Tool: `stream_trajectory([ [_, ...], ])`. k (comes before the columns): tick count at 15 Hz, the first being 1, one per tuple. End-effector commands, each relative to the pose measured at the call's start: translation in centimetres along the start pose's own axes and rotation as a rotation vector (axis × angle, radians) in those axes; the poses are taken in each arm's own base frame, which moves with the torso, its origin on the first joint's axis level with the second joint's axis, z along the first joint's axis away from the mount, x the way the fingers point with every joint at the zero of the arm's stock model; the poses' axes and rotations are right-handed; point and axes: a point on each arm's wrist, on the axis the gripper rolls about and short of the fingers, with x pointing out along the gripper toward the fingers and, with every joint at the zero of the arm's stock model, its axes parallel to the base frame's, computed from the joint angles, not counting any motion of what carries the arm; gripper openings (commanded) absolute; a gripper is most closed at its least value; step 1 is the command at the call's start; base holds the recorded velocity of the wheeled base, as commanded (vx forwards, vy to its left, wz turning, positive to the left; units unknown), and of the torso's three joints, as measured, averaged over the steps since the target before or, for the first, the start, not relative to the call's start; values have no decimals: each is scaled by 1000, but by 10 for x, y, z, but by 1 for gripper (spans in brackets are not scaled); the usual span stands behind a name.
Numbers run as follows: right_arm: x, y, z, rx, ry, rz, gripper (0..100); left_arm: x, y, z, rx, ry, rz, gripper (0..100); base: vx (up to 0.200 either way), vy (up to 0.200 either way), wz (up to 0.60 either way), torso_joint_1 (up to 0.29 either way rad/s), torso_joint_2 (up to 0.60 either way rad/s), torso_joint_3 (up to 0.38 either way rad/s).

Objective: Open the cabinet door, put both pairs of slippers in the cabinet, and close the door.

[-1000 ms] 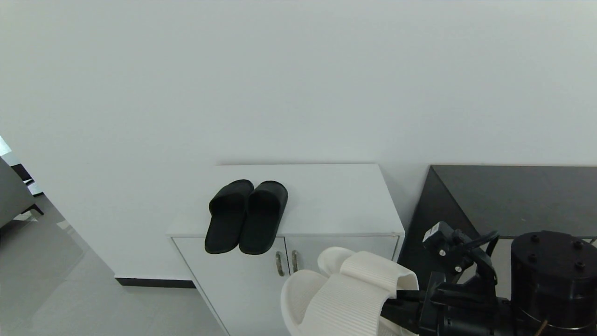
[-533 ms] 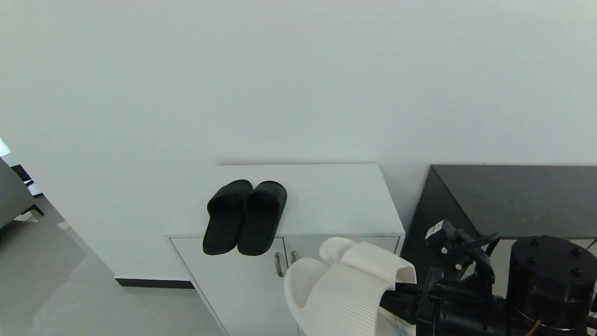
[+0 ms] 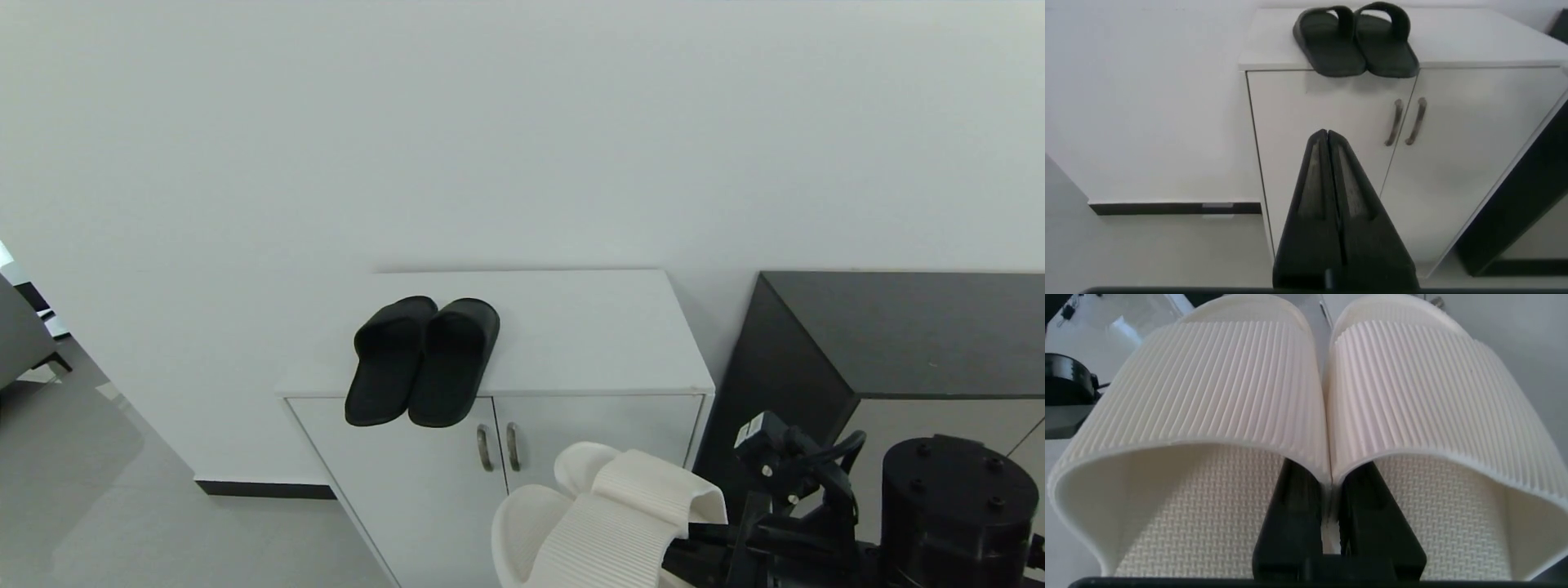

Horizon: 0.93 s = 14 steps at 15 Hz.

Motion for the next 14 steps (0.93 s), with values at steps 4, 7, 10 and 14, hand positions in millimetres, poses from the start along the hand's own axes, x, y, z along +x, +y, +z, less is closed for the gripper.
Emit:
stream_trajectory([
  [4, -1, 1, 0, -3, 1, 3, 0, 0, 0, 0, 2, 0, -1, 0, 0, 0, 0, -173, 375, 197],
  [7, -3, 0, -5, -21, 17, 2, 0, 0, 0, 0, 2, 0, -1, 0, 0, 0, 0, -212, 443, 243],
  [10, -2, 2, -5, -24, 22, 13, 0, 0, 0, 0, 6, 0, -4, 0, 0, 0, 0, -251, 546, 300],
  [14, -6, 6, -2, -33, 3, 26, 0, 0, 0, 0, 8, 2, -4, 0, 0, 0, 0, -246, 543, 297],
])
